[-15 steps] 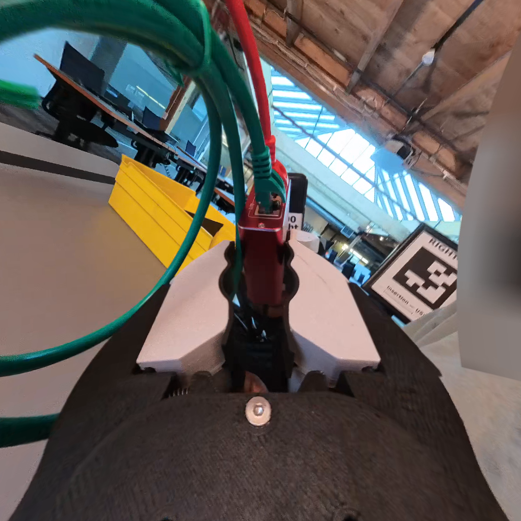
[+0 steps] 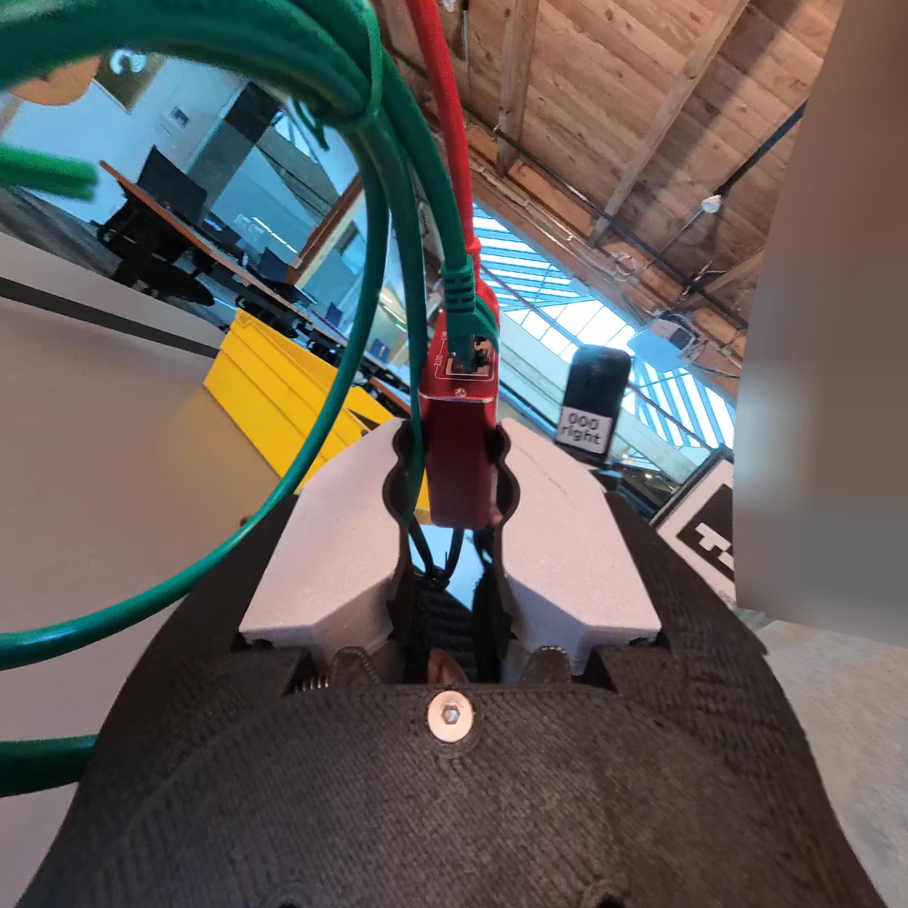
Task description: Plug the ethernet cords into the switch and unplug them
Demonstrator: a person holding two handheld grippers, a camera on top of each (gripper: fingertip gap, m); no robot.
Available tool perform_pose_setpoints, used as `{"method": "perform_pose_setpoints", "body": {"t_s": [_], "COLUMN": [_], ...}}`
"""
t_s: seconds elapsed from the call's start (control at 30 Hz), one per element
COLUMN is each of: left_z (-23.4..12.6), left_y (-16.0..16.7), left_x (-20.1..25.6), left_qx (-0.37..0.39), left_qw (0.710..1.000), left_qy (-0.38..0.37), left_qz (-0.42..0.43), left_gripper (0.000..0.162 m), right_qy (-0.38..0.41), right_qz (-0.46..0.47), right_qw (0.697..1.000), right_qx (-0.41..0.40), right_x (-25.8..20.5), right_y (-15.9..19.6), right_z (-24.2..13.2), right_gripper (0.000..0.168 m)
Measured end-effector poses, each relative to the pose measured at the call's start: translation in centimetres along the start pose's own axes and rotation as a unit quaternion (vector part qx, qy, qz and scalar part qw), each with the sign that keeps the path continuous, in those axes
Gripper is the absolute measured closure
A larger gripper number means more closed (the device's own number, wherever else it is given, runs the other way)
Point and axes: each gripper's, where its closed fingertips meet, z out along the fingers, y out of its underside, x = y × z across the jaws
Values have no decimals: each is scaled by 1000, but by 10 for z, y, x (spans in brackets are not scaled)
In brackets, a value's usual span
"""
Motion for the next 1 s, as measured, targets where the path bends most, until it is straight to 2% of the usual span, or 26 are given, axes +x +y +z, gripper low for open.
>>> {"method": "perform_pose_setpoints", "body": {"t_s": [0.13,0.33,0.6,0.77,0.83,0.9,1.0], "left_z": [1,0,0,-1,-1,0,0], "left_y": [0,0,2,0,3,7,9], "left_x": [8,8,7,9,8,10,5], "left_qx": [1,0,0,-1,-9,-22,-31], "left_qw": [1000,1000,1000,1000,1000,999,999], "left_qy": [23,27,22,31,26,26,2], "left_qz": [-4,-5,-3,-5,3,17,30], "left_gripper": [130,130,130,130,125,112,126], "right_qy": [-63,-134,-143,-170,-177,-184,-187], "right_qz": [72,123,122,135,128,134,131], "right_qw": [995,982,981,975,974,973,973], "right_qx": [12,56,39,56,56,48,35], "right_x": [-7,-17,-17,-20,-22,-24,-25], "right_y": [7,5,13,10,10,12,16], "right_z": [12,9,13,12,12,13,15], "right_gripper": [128,149,151,153,154,154,154]}}
